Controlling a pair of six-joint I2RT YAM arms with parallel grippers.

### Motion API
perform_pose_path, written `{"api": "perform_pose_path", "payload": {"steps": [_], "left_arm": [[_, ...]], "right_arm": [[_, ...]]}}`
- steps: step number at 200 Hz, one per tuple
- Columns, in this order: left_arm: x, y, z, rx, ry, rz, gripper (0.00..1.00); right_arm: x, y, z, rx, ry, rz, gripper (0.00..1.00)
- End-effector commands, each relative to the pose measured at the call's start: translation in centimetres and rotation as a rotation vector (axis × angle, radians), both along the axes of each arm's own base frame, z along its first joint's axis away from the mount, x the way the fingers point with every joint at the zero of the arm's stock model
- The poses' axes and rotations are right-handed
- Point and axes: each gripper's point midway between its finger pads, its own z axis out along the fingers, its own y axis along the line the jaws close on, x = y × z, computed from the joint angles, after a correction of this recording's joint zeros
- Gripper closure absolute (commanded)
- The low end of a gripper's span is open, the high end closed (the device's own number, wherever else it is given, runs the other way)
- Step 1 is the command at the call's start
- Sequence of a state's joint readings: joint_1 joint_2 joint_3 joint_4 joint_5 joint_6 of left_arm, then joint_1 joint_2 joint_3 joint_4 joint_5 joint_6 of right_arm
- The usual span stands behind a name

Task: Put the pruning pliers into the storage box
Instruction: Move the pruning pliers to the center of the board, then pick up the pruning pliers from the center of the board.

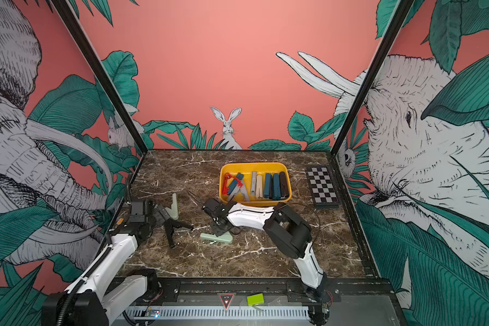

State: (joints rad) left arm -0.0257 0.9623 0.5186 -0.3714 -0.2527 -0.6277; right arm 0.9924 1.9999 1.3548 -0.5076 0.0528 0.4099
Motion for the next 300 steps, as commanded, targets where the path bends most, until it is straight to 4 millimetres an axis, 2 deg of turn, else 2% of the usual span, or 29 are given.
{"api": "perform_pose_path", "payload": {"steps": [1,25,34,79,112,141,162,188,233,247,274,300], "left_arm": [[-0.7,0.2,-0.4,0.01,0.018,0.006,0.01],[-0.5,0.0,-0.4,0.002,0.018,0.003,0.01],[-0.5,0.0,-0.4,-0.002,0.02,0.003,0.01],[-0.7,0.0,-0.2,-0.001,0.016,0.004,0.01],[-0.9,0.0,-0.3,0.003,0.018,0.005,0.01],[-1.0,-0.1,-0.4,-0.009,0.016,0.004,0.01],[-0.8,-0.2,-0.3,-0.012,0.012,0.002,0.01],[-0.7,-0.2,-0.1,-0.015,0.006,0.001,0.01],[-0.9,-0.3,-0.6,-0.022,0.012,0.001,0.01],[-0.8,-0.3,-0.7,-0.024,0.013,0.001,0.01],[-0.8,-0.3,-0.8,-0.022,0.015,-0.001,0.01],[-0.8,-0.3,-0.8,-0.021,0.015,0.0,0.01]], "right_arm": [[0.6,-5.4,-1.0,-0.11,-0.007,-0.072,0.69],[1.3,-7.7,-1.0,-0.103,-0.003,-0.162,0.69],[1.6,-8.1,-0.9,-0.089,-0.002,-0.191,0.64],[2.3,-7.4,1.4,-0.005,-0.045,-0.208,0.39],[2.5,-7.6,3.7,0.043,-0.096,-0.198,0.32],[2.2,-7.2,5.2,0.119,-0.123,-0.169,0.19],[1.0,-6.1,4.6,0.185,-0.067,-0.112,0.13],[-1.3,-5.4,2.2,0.185,0.022,-0.011,0.02],[-3.2,-5.0,0.6,0.125,0.049,0.106,0.01],[-3.4,-5.4,-0.2,0.056,0.047,0.126,0.02],[-2.6,-6.2,-1.2,-0.039,0.03,0.114,0.04],[-1.3,-6.7,-0.9,-0.099,-0.025,0.094,0.16]]}}
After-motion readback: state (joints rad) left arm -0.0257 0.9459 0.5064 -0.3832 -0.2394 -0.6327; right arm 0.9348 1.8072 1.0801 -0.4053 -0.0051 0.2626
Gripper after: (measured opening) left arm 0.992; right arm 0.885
